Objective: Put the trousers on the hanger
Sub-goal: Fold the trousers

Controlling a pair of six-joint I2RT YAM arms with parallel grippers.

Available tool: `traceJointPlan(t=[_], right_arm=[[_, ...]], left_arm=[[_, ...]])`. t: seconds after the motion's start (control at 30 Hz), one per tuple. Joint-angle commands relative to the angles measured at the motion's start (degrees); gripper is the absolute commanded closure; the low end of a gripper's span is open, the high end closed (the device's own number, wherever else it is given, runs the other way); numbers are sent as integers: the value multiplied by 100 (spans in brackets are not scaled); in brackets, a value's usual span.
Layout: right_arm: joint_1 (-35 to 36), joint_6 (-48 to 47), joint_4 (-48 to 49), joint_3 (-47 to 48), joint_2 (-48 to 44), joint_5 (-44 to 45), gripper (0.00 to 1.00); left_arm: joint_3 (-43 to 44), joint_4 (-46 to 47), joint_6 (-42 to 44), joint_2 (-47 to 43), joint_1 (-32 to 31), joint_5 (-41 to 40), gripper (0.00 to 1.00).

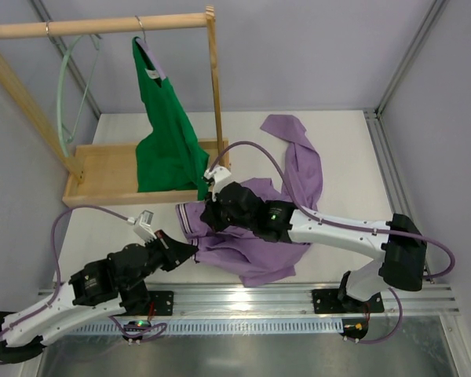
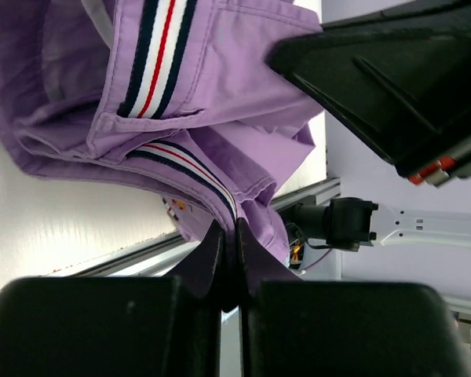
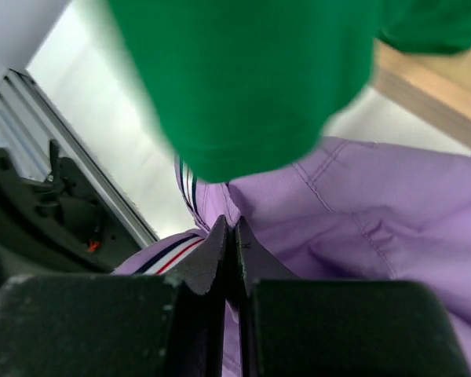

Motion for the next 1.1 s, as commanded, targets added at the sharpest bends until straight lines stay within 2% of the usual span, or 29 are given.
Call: traceJointPlan(t=[0.0,0.2,0.33,0.5,0.57,0.8,0.93,1.07], right_arm=[[296,-455,732,327,-108,707,96],[744,-1159,767,1215,384,918,96],[815,-1502,391,2144,850,1015,96],[806,-1986,196,3122,1561,1252,96],[719,-2161,82,3789,1886,1200,96],[438,-2145,186,5872,3590,1253,96],[200,-1724,984,6348,4223,1042,96],[-19,-1302,1452,6867,4787,717,96]], left_arm=[[41,-264,-80,-312,-20,-334,100],[181,-738,-80,-673,-20,-510,100],[339,-949,-53,-770,-11,-694,100],[629,-1397,-27,-604,-11,-1423,100],[752,-1932,-306,-393,-20,-1800,100],[1262,-3585,-1598,-111,-20,-3391,100],[1543,-3920,-1635,214,-11,-3761,100],[1737,-4017,-1627,670,-20,-3780,100]])
